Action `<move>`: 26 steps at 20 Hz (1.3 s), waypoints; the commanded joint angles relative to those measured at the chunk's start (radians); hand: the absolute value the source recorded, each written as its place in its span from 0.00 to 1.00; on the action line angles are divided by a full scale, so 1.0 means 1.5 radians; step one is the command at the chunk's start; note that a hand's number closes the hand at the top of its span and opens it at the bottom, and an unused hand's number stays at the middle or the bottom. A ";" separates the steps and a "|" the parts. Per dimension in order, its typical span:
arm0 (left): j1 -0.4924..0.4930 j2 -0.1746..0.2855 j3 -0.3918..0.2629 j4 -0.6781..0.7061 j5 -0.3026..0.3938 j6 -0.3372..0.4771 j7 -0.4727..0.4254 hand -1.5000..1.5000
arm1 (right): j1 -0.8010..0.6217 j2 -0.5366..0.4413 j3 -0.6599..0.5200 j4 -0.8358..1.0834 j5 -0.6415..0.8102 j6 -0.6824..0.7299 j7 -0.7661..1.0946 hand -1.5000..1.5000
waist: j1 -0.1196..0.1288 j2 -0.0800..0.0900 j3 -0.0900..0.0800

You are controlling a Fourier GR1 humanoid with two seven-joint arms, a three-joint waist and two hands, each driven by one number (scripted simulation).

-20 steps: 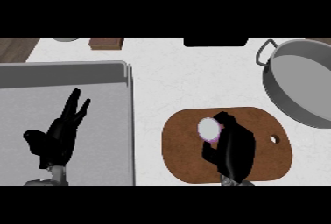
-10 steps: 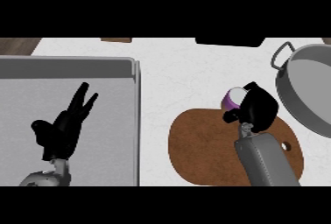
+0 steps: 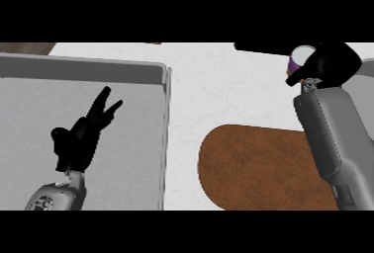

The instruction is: Pick the can from the cutting board and place it in the pot

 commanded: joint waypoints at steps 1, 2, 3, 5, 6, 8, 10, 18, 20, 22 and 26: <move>-0.011 -0.071 -0.020 -0.023 0.016 0.025 -0.080 0.50 | -0.093 -0.029 -0.010 0.097 0.066 -0.020 0.062 1.00 | 0.007 0.006 -0.002; -0.021 -0.061 -0.015 -0.024 0.015 0.022 -0.075 0.50 | -0.128 -0.044 -0.018 0.112 0.077 0.000 0.074 1.00 | 0.011 0.005 -0.003; -0.019 -0.060 -0.012 -0.020 0.019 0.016 -0.088 0.50 | -0.132 -0.050 -0.027 0.133 0.085 -0.009 0.082 1.00 | 0.006 0.005 -0.003; -0.022 -0.063 -0.008 -0.017 0.018 0.022 -0.085 0.50 | -0.165 -0.068 -0.038 0.168 0.105 -0.004 0.094 1.00 | 0.005 0.004 -0.002; -0.023 -0.069 -0.010 -0.015 0.009 0.034 -0.086 0.50 | -0.170 -0.062 -0.043 0.182 0.118 -0.016 0.115 1.00 | 0.001 0.003 -0.002; -0.020 -0.066 -0.002 -0.002 0.019 0.026 -0.090 0.50 | -0.181 -0.076 -0.059 0.215 0.133 -0.023 0.125 1.00 | -0.004 0.005 -0.002; -0.008 -0.066 -0.007 -0.016 0.015 0.029 -0.100 0.50 | -0.199 -0.087 -0.068 0.236 0.151 -0.031 0.134 1.00 | -0.005 -0.001 -0.001; -0.014 -0.082 0.013 0.003 0.021 0.043 -0.113 0.50 | -0.195 -0.123 -0.122 0.312 0.186 -0.085 0.140 1.00 | -0.035 -0.003 0.001; 0.010 -0.076 0.013 0.000 0.017 0.043 -0.135 0.50 | -0.208 -0.125 -0.135 0.327 0.188 -0.081 0.142 1.00 | -0.035 -0.008 0.000; 0.014 -0.065 0.015 0.008 0.017 0.032 -0.138 0.50 | -0.216 -0.117 -0.142 0.340 0.202 -0.090 0.167 1.00 | -0.037 -0.008 0.000; 0.018 -0.077 0.020 0.017 0.019 0.041 -0.153 0.50 | -0.194 -0.174 -0.173 0.357 0.196 -0.120 0.107 1.00 | -0.055 -0.010 0.001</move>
